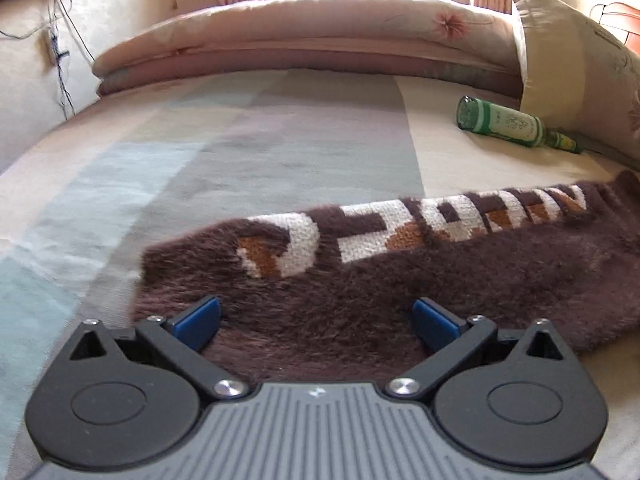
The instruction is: Fold clothes
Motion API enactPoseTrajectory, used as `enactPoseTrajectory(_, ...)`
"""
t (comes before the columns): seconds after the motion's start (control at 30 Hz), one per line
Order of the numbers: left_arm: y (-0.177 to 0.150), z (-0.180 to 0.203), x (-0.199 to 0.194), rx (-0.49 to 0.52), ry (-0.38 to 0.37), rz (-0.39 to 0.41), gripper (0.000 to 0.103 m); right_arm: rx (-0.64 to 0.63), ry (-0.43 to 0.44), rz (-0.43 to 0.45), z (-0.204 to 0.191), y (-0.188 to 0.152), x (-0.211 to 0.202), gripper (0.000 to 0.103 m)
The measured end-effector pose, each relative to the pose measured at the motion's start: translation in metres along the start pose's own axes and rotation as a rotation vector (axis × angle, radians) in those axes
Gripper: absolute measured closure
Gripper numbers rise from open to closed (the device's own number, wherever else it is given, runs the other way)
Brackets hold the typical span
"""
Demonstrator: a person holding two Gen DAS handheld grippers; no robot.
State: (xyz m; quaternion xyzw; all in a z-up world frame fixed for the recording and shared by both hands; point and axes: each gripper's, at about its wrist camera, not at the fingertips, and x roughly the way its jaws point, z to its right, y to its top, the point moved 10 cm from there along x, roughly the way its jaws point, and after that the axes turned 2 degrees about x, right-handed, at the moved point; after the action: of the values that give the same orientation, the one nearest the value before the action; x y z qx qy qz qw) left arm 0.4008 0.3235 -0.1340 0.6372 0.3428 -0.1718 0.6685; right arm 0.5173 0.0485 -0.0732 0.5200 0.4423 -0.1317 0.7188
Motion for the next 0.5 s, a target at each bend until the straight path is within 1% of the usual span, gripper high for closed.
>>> enactPoseTrajectory(0.07, -0.001, -0.002, 0.001, -0.011, -0.028, -0.015, 0.001, 0.024, -0.002, -0.051, 0.002, 0.001, 0.027, 0.000)
enactPoseTrajectory(0.1, -0.001, -0.004, 0.000, -0.014, -0.041, -0.020, 0.001, 0.029, -0.004, -0.055, 0.004, -0.001, 0.037, 0.000)
enactPoseTrajectory(0.13, -0.002, -0.006, -0.001, -0.022, -0.049, -0.019, 0.001, 0.033, -0.005, -0.056, 0.005, -0.003, 0.047, 0.000)
enactPoseTrajectory(0.2, -0.004, -0.010, -0.003, -0.036, -0.062, -0.020, 0.001, 0.042, 0.020, -0.023, 0.004, 0.001, 0.062, 0.000)
enactPoseTrajectory(0.27, -0.006, -0.010, -0.003, -0.019, -0.068, -0.017, 0.001, 0.082, 0.041, 0.003, 0.006, 0.010, 0.072, 0.000)
enactPoseTrajectory(0.33, -0.006, -0.009, -0.002, -0.015, -0.073, -0.016, 0.001, 0.120, 0.051, 0.007, 0.006, 0.020, 0.083, 0.000)
enactPoseTrajectory(0.4, -0.005, -0.009, -0.001, -0.017, -0.072, -0.019, 0.001, 0.142, 0.045, -0.003, 0.005, 0.028, 0.091, 0.000)
enactPoseTrajectory(0.5, -0.005, -0.011, -0.003, -0.013, -0.068, -0.020, 0.001, 0.145, 0.023, -0.036, 0.002, 0.034, 0.093, 0.000)
